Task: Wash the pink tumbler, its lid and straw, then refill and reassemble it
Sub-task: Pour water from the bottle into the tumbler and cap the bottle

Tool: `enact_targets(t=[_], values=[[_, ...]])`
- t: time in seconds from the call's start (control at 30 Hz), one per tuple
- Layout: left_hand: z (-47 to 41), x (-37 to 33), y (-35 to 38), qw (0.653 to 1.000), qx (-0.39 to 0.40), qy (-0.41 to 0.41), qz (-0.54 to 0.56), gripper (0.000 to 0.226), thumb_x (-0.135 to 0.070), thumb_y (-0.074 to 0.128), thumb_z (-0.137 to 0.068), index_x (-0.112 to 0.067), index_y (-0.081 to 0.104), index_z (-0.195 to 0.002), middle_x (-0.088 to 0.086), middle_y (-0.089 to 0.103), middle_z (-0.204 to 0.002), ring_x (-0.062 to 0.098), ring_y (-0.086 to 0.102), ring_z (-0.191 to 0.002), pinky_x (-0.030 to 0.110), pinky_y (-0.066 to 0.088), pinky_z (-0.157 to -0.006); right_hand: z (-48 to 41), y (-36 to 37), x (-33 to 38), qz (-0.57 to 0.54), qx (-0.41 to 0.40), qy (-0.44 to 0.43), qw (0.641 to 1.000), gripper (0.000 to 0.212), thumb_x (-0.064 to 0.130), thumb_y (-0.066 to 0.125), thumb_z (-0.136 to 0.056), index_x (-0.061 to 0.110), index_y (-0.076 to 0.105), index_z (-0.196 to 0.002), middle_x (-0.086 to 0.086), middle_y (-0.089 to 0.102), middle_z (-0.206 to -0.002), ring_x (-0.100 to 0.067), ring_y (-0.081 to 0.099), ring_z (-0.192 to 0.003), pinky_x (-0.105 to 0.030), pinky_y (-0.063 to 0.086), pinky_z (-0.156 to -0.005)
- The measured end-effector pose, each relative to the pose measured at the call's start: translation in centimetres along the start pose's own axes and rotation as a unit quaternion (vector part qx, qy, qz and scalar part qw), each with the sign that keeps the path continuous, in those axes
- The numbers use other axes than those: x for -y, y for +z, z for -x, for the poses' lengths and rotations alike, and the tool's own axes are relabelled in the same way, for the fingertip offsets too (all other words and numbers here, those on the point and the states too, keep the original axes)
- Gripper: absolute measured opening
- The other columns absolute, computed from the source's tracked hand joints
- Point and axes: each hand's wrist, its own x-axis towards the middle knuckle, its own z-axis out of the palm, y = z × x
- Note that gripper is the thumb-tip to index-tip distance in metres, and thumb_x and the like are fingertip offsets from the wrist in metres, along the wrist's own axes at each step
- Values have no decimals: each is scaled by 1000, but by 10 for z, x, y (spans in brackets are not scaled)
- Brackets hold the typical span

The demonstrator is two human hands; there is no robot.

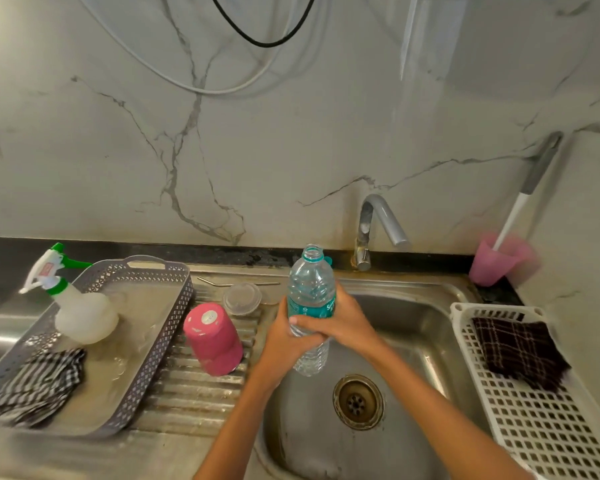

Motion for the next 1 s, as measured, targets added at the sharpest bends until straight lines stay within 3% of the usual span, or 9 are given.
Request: enact_targets(t=[0.2,0.3,0.33,0.4,0.5,0.57,0.73,0.9,1.0], values=[[14,-11,-9,995,81,5,-60,89,-18,89,-69,-22,38,-142,-5,57,-135,5,57,-122,26,49,-101,18,11,1,4,-103,-29,994,70,26,89,-63,26,54,-124,13,67,-110,0,64,-102,-21,55,-84],[17,-26,-34,962,204,5,-180,98,-37,88,-69,-38,25,-145,-15,35,-151,-3,39,-134,22,33,-113,24,11,-4,-7,-112,-26,993,69,25,88,-65,23,55,-126,11,68,-111,-2,64,-102,-25,56,-86],[14,-29,-45,940,232,-8,-249,107,-44,86,-69,-37,17,-149,-14,24,-157,2,29,-141,26,27,-117,26,10,-7,-10,-116,-18,993,69,26,88,-65,24,55,-126,10,68,-111,-3,64,-103,-28,56,-88],[5,-36,-67,854,238,-38,-460,121,-48,82,-71,-20,2,-157,0,9,-164,20,14,-150,39,18,-122,30,7,-11,-17,-131,2,991,70,26,88,-65,24,54,-126,10,67,-112,-6,64,-104,-33,55,-90],[-7,-53,-80,604,214,-22,-767,98,-40,70,-84,-10,10,-155,12,15,-162,31,12,-149,46,8,-122,36,7,-14,-19,-152,7,988,68,24,88,-64,27,54,-122,13,65,-110,-5,63,-103,-31,53,-92],[-11,-63,-76,466,245,-43,-849,88,-39,61,-91,-10,9,-156,14,14,-162,33,9,-150,54,1,-121,41,7,-16,-16,-162,4,987,67,24,89,-63,33,52,-119,16,64,-108,-3,62,-103,-28,52,-92],[-24,-62,-64,374,271,-105,-881,59,-34,52,-99,-17,32,-151,12,30,-157,37,23,-147,68,8,-115,53,3,-26,-22,-182,5,983,67,26,89,-62,35,53,-117,14,66,-108,-5,63,-102,-29,53,-90],[-12,-57,-60,250,304,-100,-914,39,-7,51,-98,-4,47,-137,26,47,-141,52,44,-128,64,39,-103,61,-2,-35,-19,-196,14,980,70,26,89,-62,34,51,-120,14,64,-110,-8,63,-104,-30,53,-90],[-13,-59,-69,267,292,-108,-912,42,-12,55,-97,-4,47,-137,24,49,-140,46,47,-128,57,42,-103,66,-6,-35,-17,-196,17,980,70,24,89,-63,34,49,-120,16,62,-110,-5,62,-102,-22,53,-87]])
